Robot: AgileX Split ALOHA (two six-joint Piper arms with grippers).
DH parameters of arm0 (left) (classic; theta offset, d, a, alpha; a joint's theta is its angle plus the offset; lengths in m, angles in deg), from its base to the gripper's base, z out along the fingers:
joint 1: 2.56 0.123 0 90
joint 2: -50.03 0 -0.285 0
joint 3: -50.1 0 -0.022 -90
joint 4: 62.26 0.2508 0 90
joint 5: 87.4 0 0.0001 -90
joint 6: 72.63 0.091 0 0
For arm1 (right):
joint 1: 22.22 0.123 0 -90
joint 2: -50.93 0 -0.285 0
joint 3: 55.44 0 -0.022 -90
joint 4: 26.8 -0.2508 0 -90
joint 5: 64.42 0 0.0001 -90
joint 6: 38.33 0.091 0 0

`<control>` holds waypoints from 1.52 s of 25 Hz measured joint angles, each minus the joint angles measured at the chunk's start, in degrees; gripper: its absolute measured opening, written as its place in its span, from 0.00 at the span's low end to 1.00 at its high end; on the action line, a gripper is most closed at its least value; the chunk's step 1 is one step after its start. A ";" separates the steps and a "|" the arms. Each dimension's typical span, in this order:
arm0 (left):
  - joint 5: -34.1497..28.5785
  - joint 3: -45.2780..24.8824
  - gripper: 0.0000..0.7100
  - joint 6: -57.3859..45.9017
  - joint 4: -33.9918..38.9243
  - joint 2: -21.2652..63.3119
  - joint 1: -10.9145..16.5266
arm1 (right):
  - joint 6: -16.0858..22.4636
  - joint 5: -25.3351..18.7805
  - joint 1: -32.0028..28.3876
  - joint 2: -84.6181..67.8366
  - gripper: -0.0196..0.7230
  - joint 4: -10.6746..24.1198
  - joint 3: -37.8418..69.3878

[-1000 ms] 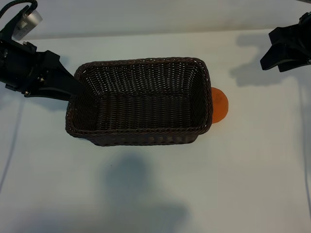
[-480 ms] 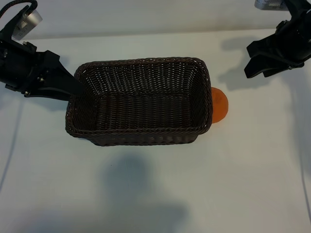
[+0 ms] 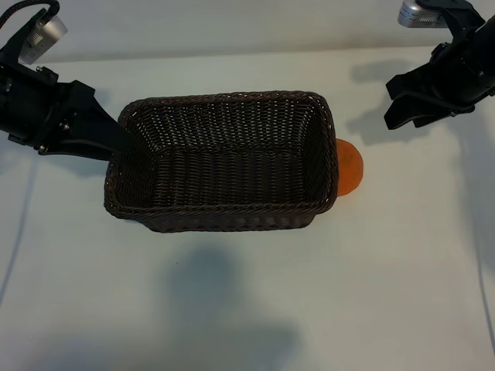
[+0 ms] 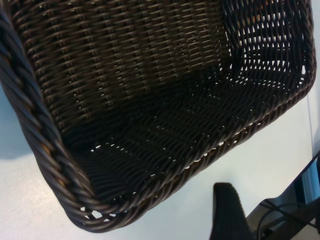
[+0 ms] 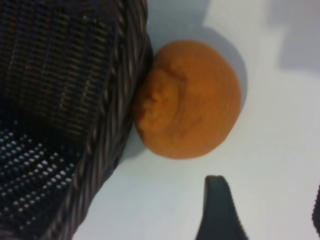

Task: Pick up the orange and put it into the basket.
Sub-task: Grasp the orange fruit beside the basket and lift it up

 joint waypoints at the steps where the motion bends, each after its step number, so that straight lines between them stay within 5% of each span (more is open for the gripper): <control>1: 0.00 0.00 0.64 0.00 0.00 0.00 0.00 | -0.87 0.51 0.00 0.00 0.62 -0.47 0.00; 13: 0.00 0.00 0.64 -0.06 0.00 0.00 0.00 | -7.15 2.20 5.50 1.73 0.62 -2.51 0.00; 26: 0.00 0.00 0.64 -0.06 0.00 0.00 0.00 | -7.05 4.07 7.84 4.66 0.62 -0.58 0.00; 38: 0.00 0.00 0.64 -0.11 0.00 0.00 0.00 | -6.83 10.21 7.97 5.03 0.62 0.47 1.90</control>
